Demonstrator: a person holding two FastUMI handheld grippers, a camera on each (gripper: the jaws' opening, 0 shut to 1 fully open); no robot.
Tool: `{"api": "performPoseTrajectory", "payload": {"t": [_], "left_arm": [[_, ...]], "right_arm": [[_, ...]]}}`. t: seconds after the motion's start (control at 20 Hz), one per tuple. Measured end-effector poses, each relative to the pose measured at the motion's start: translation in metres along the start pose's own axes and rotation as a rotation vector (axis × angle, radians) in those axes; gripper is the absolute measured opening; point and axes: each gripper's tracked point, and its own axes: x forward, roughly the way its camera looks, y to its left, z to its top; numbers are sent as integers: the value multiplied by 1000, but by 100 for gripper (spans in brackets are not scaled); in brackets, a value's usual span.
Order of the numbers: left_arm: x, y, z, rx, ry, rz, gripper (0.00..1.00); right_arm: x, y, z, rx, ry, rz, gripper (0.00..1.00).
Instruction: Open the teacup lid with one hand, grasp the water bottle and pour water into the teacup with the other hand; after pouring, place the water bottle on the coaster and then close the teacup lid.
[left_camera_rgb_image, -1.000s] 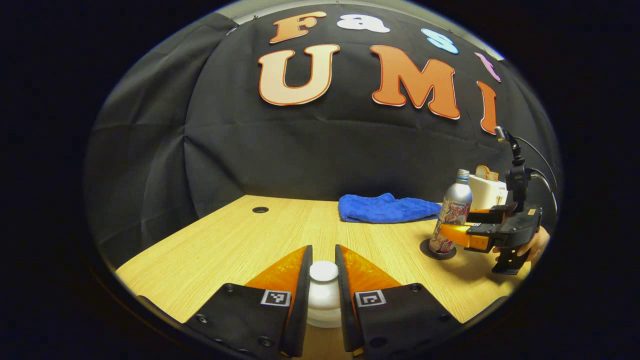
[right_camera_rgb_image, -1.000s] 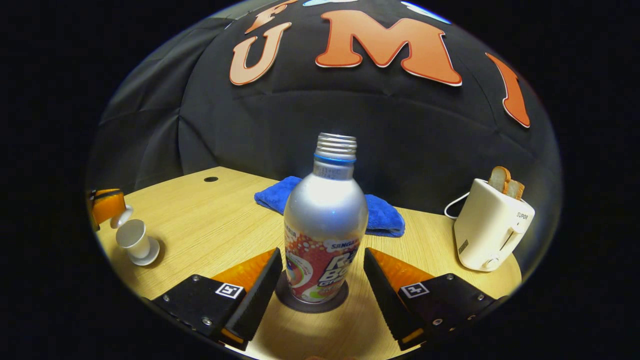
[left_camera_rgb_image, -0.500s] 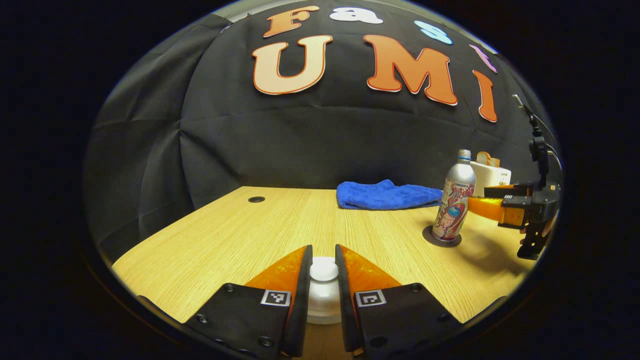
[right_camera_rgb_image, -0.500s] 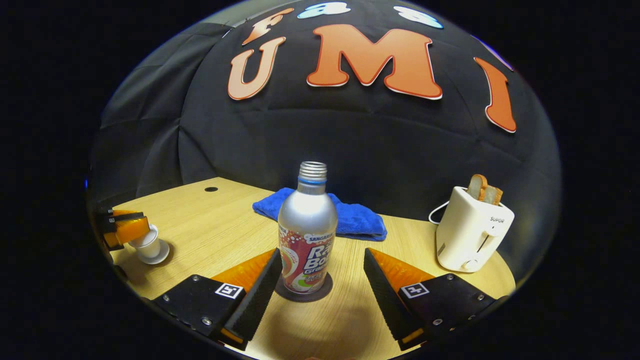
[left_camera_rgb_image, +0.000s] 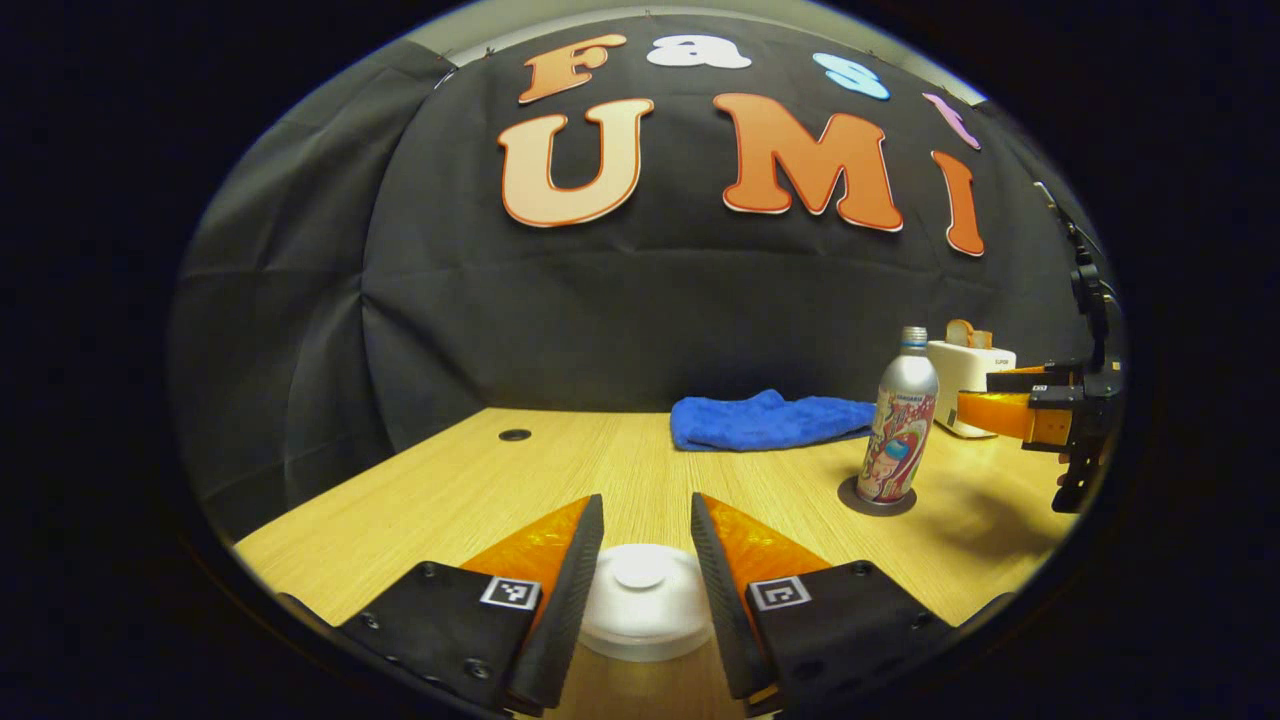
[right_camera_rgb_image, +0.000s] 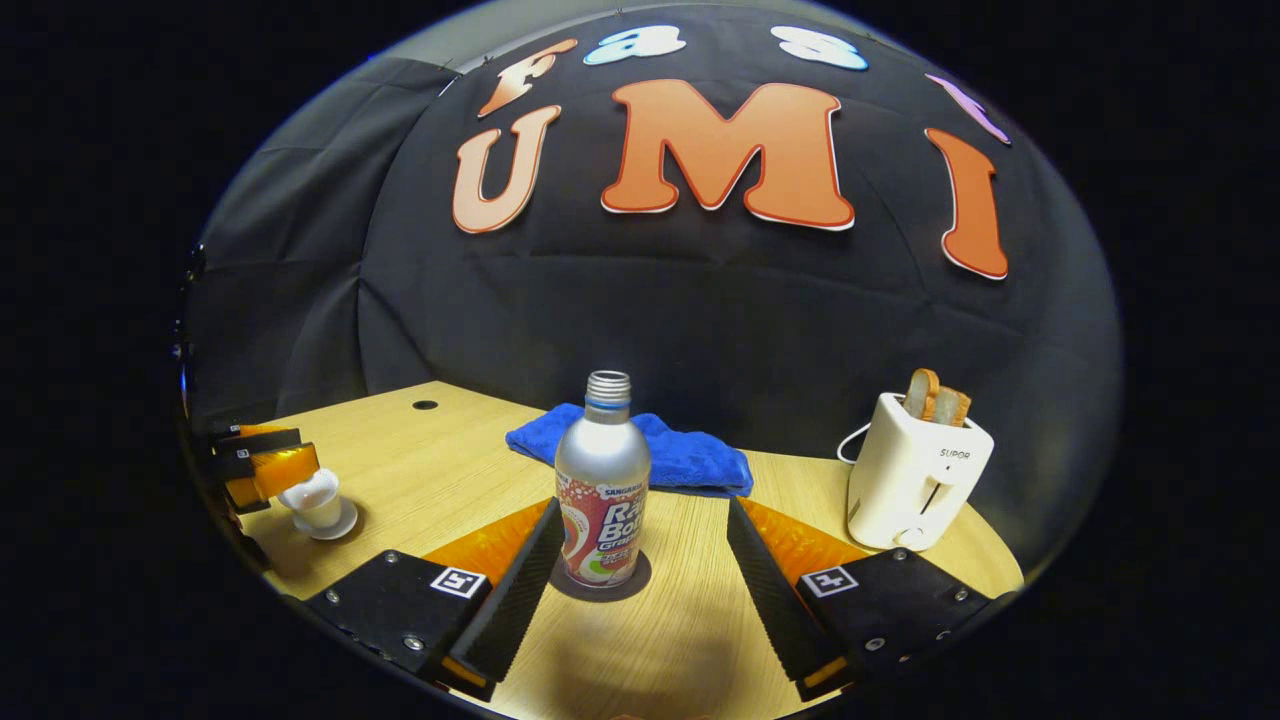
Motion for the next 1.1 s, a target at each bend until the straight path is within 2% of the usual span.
{"api": "performPoseTrajectory", "payload": {"t": [0.1,0.15,0.2,0.3,0.35,0.4,0.45,0.5,0.6,0.65,0.95,1.0,1.05,1.1], "left_arm": [[-2,-7,19,11,-30,-3,69],[-4,-12,26,6,-39,-10,67],[-6,-18,36,2,-51,-16,70],[-10,-29,54,-13,-86,-30,84],[-14,-31,63,-18,-102,-32,86],[-16,-33,69,-23,-112,-34,92],[-17,-37,75,-30,-122,-39,89],[-19,-42,82,-36,-133,-46,95],[-23,-47,97,-31,-154,-52,100],[-24,-50,103,-32,-164,-54,93],[-33,-53,143,-47,-211,-55,100],[-35,-51,150,-41,-221,-47,100],[-38,-50,154,-38,-233,-42,93],[-41,-50,160,-40,-246,-41,100]], "right_arm": [[-8,-6,14,2,-29,-12,99],[-11,-7,20,4,-43,-18,99],[-15,-9,23,6,-52,-26,98],[-23,-11,34,10,-77,-36,98],[-29,-11,40,7,-91,-36,99],[-34,-13,44,4,-103,-43,98],[-38,-16,48,1,-115,-47,98],[-43,-17,53,0,-127,-49,98],[-55,-20,65,10,-158,-58,98],[-60,-23,69,20,-168,-62,99],[-89,-28,96,38,-238,-77,98],[-92,-29,101,30,-247,-85,98],[-95,-29,103,23,-253,-87,98],[-97,-30,106,19,-256,-93,100]]}}
